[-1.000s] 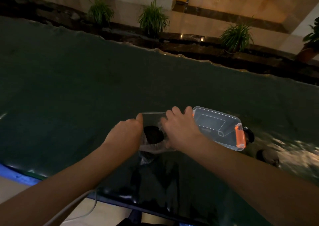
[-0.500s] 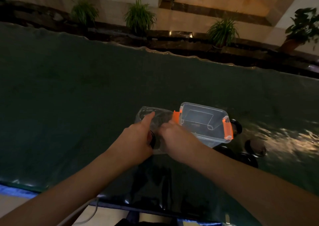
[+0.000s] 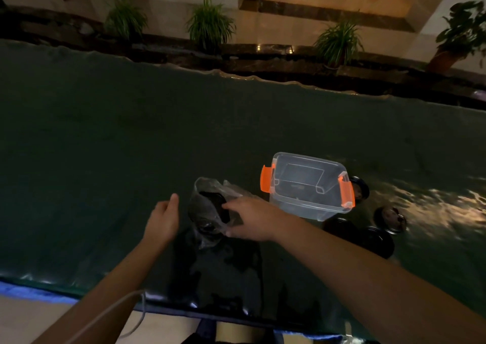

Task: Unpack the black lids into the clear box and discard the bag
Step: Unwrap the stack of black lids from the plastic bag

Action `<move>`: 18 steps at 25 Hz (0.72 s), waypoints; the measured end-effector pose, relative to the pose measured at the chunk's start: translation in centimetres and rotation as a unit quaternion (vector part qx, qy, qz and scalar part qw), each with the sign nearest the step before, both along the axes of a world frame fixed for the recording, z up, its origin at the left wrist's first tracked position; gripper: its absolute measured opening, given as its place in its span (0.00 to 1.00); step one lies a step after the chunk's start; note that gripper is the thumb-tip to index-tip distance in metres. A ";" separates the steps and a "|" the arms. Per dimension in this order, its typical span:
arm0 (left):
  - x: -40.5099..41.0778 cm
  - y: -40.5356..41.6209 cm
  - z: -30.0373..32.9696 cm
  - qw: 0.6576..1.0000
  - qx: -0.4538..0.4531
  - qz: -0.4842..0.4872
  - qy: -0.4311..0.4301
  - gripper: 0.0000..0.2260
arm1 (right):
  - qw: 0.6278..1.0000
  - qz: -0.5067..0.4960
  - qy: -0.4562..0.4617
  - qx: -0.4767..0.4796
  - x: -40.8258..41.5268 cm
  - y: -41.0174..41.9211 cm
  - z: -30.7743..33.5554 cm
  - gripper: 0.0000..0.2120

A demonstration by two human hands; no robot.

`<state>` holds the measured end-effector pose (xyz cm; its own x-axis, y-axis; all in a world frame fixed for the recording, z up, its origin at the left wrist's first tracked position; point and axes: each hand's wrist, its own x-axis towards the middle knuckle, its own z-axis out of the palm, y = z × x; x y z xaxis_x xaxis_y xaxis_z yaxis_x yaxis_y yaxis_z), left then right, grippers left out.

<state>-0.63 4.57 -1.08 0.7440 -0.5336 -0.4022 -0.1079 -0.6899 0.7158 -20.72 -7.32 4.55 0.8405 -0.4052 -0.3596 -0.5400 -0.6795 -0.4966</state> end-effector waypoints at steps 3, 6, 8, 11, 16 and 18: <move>-1.2 -0.7 -3.8 0.983 0.042 -0.018 0.180 0.27 | 1.000 -0.007 0.008 -0.027 -0.6 -0.3 -0.3 0.27; -2.4 -1.5 -4.8 0.930 -0.007 0.079 0.360 0.27 | 0.994 0.005 0.038 -0.099 -1.3 -0.4 -0.6 0.28; -2.9 -2.0 -5.3 0.928 -0.004 0.067 0.367 0.27 | 0.994 -0.011 0.040 -0.100 -1.9 -0.6 -1.0 0.26; -3.6 -2.4 -5.5 0.943 -0.001 0.026 0.333 0.25 | 0.997 -0.063 -0.028 -0.025 -3.3 -0.6 -1.6 0.20; -5.3 -3.4 -5.8 0.970 -0.020 -0.004 0.244 0.25 | 0.978 -0.175 -0.066 0.092 -6.0 -0.3 -3.5 0.17; -5.7 -3.6 -6.1 0.981 -0.030 -0.017 0.189 0.18 | 0.966 -0.221 -0.060 0.124 -7.2 0.1 -4.9 0.18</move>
